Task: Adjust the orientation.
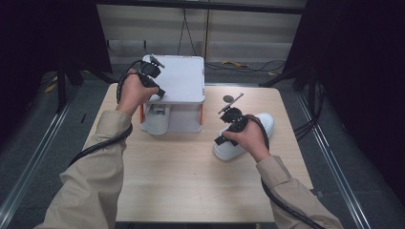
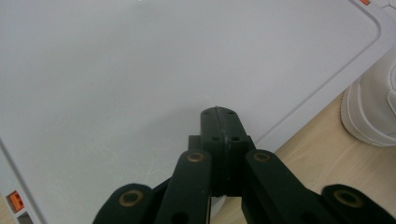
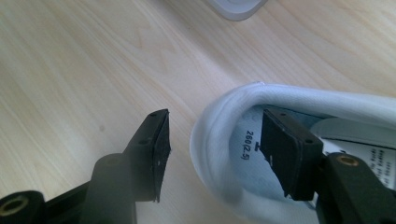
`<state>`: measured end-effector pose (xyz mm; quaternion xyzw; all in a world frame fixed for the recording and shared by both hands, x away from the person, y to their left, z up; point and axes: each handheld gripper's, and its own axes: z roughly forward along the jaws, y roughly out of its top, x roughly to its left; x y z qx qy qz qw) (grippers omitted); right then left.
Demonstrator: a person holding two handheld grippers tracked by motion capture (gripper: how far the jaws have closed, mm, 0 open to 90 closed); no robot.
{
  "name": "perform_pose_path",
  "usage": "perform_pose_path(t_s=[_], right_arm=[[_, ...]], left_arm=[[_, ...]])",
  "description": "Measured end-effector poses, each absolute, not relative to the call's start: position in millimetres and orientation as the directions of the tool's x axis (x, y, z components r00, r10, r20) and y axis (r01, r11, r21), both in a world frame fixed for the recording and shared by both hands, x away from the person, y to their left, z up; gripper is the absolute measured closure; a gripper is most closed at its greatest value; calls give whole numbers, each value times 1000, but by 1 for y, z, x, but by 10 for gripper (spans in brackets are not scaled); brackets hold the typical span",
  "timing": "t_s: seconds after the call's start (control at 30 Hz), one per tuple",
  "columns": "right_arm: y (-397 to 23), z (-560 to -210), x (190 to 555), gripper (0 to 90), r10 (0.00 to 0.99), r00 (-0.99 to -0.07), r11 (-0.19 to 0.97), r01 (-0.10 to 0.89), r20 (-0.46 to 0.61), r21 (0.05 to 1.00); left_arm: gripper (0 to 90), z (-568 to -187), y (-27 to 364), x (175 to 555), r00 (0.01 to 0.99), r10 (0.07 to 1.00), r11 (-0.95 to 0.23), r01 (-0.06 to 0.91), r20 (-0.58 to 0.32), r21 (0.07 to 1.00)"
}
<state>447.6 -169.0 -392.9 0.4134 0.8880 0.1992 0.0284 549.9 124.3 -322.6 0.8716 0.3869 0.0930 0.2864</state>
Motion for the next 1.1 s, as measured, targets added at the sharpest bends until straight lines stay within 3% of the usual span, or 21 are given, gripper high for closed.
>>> perform_pose_path(t_s=[0.43, 0.6, 0.7, 0.73, 0.77, 0.8, 1.1], right_arm=[[-168, -428, 459, 472, 786, -599, 521, 776, 156, 356], [-167, -425, 461, 421, 812, -562, 483, 799, 158, 358], [-165, -428, 464, 461, 818, -549, 474, 811, 169, 343], [-166, -429, 463, 538, 818, -545, 465, 814, 182, 349], [-166, -429, 463, 538, 818, -545, 465, 814, 182, 349], [-163, -427, 461, 630, 814, -547, 468, 816, 194, 338], [-161, -416, 450, 741, 802, -584, 532, 794, 126, 293]], left_arm=[[900, -324, 125, 549, 679, 732, -530, 620, -57, 579], [900, -324, 123, 548, 680, 732, -535, 615, -46, 579], [900, -324, 124, 548, 681, 731, -536, 612, -44, 582], [900, -324, 124, 547, 679, 732, -528, 612, -50, 588], [900, -324, 124, 547, 679, 732, -528, 612, -50, 588], [900, -324, 125, 547, 681, 730, -529, 610, -49, 590], [900, -324, 124, 547, 685, 728, -540, 605, -36, 586]])
